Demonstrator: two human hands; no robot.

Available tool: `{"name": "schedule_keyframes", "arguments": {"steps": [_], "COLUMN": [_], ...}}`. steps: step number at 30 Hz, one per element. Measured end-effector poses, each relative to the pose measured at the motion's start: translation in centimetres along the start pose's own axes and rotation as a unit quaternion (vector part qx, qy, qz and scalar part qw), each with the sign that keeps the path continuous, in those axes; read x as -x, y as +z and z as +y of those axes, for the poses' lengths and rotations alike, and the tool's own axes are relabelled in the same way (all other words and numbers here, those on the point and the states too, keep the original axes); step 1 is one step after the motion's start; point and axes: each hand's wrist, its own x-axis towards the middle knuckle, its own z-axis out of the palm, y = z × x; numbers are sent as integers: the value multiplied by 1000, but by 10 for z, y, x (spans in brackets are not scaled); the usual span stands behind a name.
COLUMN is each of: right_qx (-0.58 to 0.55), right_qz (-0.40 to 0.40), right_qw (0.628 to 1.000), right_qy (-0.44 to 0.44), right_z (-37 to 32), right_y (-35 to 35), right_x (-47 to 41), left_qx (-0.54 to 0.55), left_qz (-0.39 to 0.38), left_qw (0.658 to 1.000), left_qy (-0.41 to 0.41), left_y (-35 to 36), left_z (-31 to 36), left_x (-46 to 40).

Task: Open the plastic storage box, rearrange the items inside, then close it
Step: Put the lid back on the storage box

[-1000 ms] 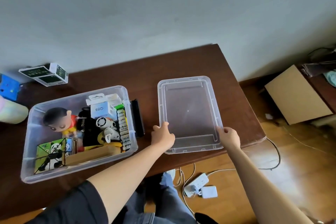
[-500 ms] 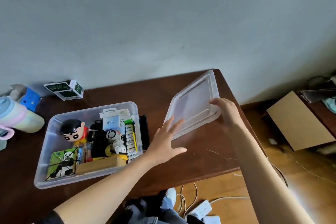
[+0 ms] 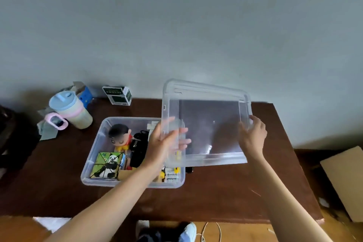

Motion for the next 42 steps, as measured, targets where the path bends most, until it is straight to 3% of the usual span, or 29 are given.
{"name": "schedule_keyframes", "arguments": {"steps": [5, 8, 11, 14, 17, 20, 31, 42], "right_qx": [-61, -56, -48, -38, -14, 17, 122, 218], "right_qz": [-89, -123, -128, -131, -109, -85, -27, -48], "right_qw": [993, 991, 991, 991, 994, 996, 992, 973], "right_qy": [43, 24, -7, -7, 3, 6, -19, -51], "right_z": [-16, -26, -32, -35, -34, -31, -32, -23], "right_y": [39, 65, 92, 110, 124, 133, 145, 144], "right_x": [18, 38, 61, 85, 104, 118, 121, 115], "left_qx": [56, 58, -33, -220, -374, -452, -540, -576], "left_qz": [34, 59, 146, 229, 217, 200, 155, 152], "left_qw": [997, 994, 986, 947, 902, 870, 827, 803], "left_qy": [-46, -72, -69, -41, -15, 11, 11, -20], "left_y": [-83, -134, -178, -214, -239, -252, -257, -254], "left_z": [19, 22, 20, 13, 10, 7, 1, -5], "left_x": [6, 8, 8, 3, 1, 1, -8, -12]}}
